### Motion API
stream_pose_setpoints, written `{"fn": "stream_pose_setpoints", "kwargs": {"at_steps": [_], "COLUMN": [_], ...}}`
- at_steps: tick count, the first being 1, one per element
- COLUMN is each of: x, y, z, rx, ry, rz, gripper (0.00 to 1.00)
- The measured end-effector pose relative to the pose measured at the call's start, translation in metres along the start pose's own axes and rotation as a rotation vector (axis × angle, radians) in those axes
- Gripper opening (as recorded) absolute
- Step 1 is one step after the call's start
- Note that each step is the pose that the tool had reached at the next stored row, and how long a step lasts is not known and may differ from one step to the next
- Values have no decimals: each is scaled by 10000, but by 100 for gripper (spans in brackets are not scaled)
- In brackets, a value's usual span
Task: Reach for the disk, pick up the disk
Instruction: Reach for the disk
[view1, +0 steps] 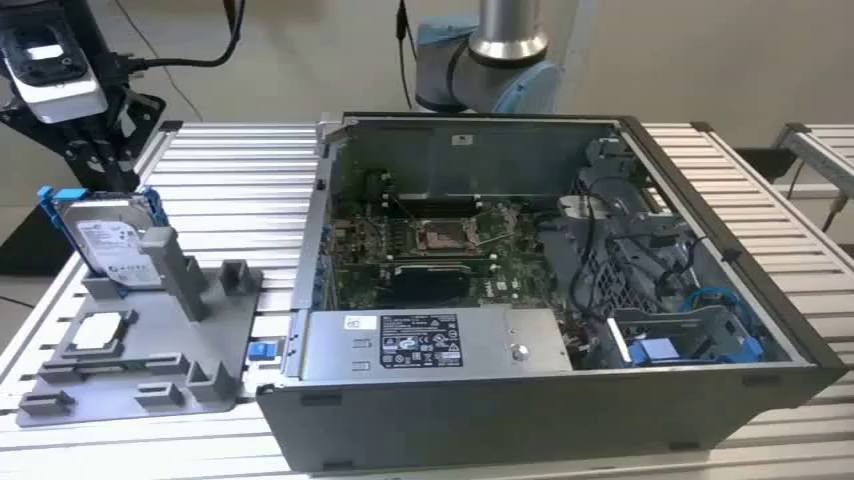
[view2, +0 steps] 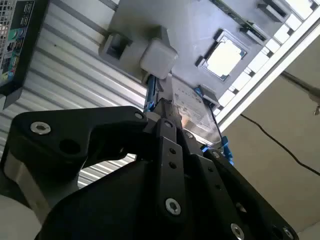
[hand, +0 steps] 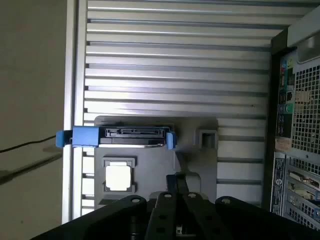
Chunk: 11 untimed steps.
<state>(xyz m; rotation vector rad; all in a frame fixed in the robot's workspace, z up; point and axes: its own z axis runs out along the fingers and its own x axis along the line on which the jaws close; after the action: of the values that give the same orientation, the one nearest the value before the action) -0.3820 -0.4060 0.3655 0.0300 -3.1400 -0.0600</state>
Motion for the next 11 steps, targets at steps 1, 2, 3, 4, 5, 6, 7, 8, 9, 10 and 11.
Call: {"fn": "stream_pose_setpoints", "kwargs": {"at_steps": [1,2,3,4,5,6,7,8,9,10,11], "x": [0,0,0,0,0,0,0,0,0,0,0], "y": [0,0,0,0,0,0,0,0,0,0,0], "z": [0,0,0,0,0,0,0,0,0,0,0], "rx": [0,0,0,0,0,0,0,-1,0,0,0], "ry": [0,0,0,1,0,1,0,0,0,0,0], "rz": [0,0,0,0,0,0,0,0,0,0,0], "gripper": [0,0,0,0,0,0,0,0,0,0,0]}}
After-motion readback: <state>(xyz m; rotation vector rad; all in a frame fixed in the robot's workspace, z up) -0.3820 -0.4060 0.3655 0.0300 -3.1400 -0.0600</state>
